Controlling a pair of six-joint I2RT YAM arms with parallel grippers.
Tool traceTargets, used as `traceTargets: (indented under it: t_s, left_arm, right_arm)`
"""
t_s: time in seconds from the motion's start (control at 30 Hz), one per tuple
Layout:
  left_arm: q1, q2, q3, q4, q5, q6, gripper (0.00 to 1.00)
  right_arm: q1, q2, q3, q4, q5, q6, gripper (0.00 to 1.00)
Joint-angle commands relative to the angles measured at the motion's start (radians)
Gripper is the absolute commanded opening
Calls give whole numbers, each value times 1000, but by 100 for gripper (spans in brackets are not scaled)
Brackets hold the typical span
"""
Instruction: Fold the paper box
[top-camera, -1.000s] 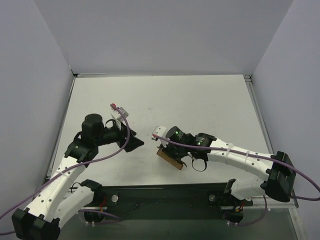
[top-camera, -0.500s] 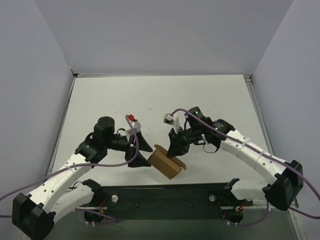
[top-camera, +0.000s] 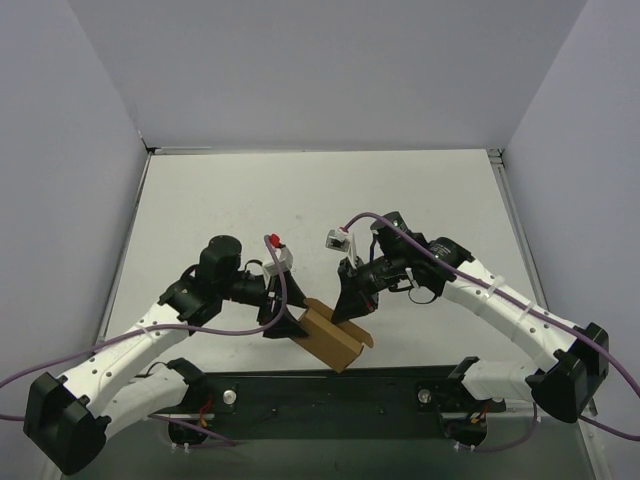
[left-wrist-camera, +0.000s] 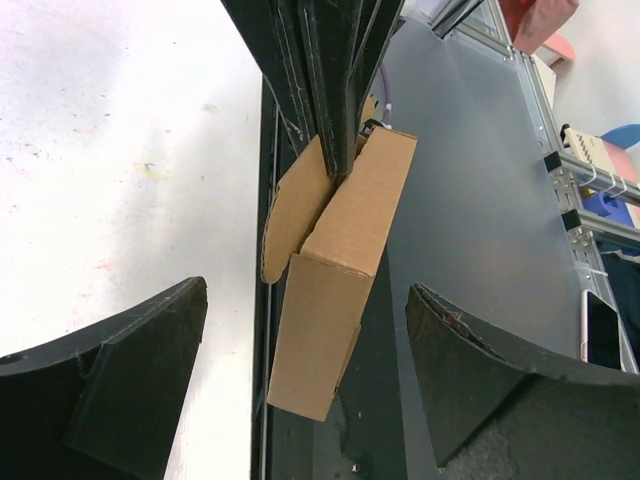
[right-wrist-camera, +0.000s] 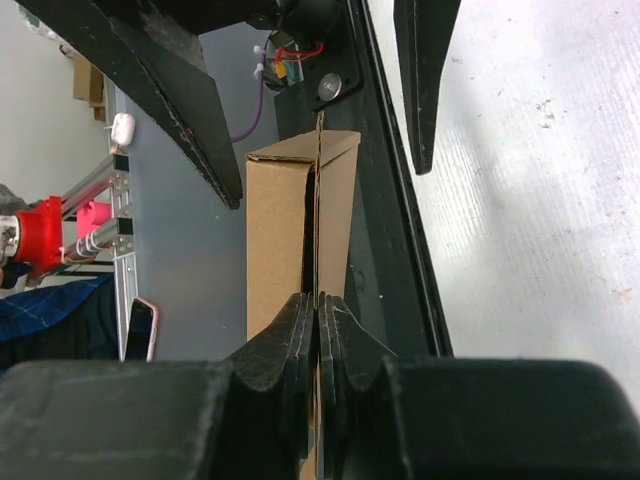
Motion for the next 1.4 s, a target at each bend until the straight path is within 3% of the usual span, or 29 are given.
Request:
traceTargets:
  t_s: [0.0, 0.07, 0.13, 0.17, 0.2, 0.3, 0.4, 0.43, 0.53, 0.83, 1.37]
  left_arm:
    - [-21, -2, -8, 79, 21, -29, 89]
    - [-38, 11, -9, 87, 34, -37, 84]
    - [-50, 14, -11, 101, 39, -49, 73]
    - [-51, 15, -14, 133, 41, -78, 67]
    - [-53, 15, -28, 139, 51, -95, 54]
    - [-55, 6, -41, 222, 44, -130, 40]
    - [-55, -11, -52, 222, 22, -126, 37]
    - [-53, -17, -48, 196, -5, -106, 35]
    - [-55, -46, -45, 162, -62, -68, 35]
    - [-55, -94, -48, 156, -130, -29, 34]
    - [-55, -127, -46, 94, -194, -3, 35]
  right_arm:
    - [-4, 3, 48, 10, -74, -7, 0]
    - [-4, 9, 54, 10, -72, -8, 0]
    - [-4, 17, 56, 12, -67, -7, 0]
    - [-4, 19, 57, 12, -61, -5, 0]
    - [-4, 23, 57, 13, -55, -1, 0]
    - [-7, 17, 60, 15, 14, 27, 2]
    - [-36, -4, 50, 15, 152, 89, 31]
    - [-73, -14, 44, 16, 199, 108, 45]
    - [-150, -78, -9, 16, 279, 188, 57]
    - [-176, -311, -148, 19, 379, 263, 59]
    - [-142, -316, -170, -7, 305, 286, 45]
